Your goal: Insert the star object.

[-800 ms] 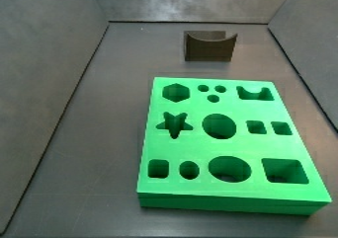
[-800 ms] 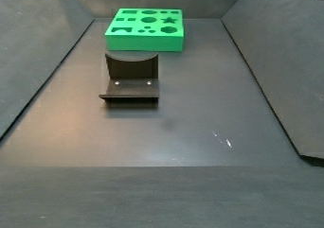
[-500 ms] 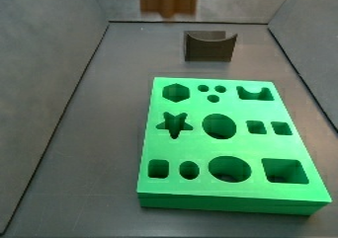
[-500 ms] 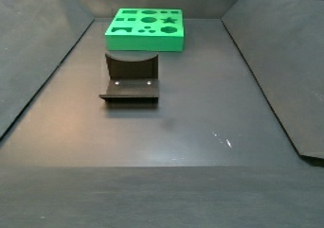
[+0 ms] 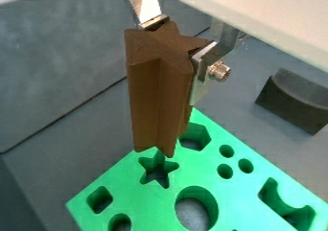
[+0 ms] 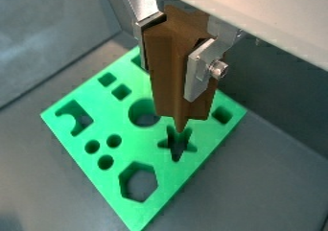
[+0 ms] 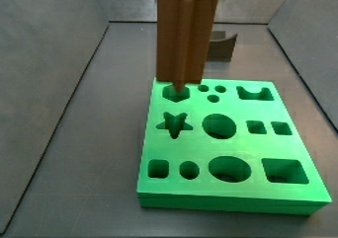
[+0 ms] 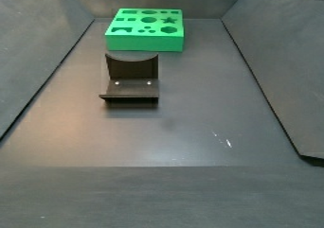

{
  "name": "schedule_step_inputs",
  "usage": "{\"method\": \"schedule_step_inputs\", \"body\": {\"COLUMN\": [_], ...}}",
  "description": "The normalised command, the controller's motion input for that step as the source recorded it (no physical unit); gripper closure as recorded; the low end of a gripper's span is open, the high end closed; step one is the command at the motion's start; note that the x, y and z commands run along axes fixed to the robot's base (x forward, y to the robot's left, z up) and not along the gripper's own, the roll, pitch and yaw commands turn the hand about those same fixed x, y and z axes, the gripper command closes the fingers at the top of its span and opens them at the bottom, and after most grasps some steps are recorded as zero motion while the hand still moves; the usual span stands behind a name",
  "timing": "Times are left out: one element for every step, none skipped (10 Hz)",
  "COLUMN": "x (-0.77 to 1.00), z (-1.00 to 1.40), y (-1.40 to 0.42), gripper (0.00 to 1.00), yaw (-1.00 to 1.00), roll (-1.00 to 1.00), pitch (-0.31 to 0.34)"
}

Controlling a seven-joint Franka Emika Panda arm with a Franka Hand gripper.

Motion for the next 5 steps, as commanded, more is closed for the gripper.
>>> {"method": "schedule_step_inputs", "body": {"x": [0.03, 0.28, 0.61, 0.48, 0.28], "z": [-1.00, -1.00, -0.94, -0.97, -0.99], "y": [0.00, 0.00, 0.02, 0.00, 0.00], "gripper": [1.00, 1.00, 1.00, 1.00, 1.00], "yaw": [0.00, -0.02, 0.00, 0.01, 0.00], "roll": [0.06, 0.01, 0.06, 0.12, 0.15], "pitch": [-0.099, -0.080, 0.023, 0.000, 0.000]}}
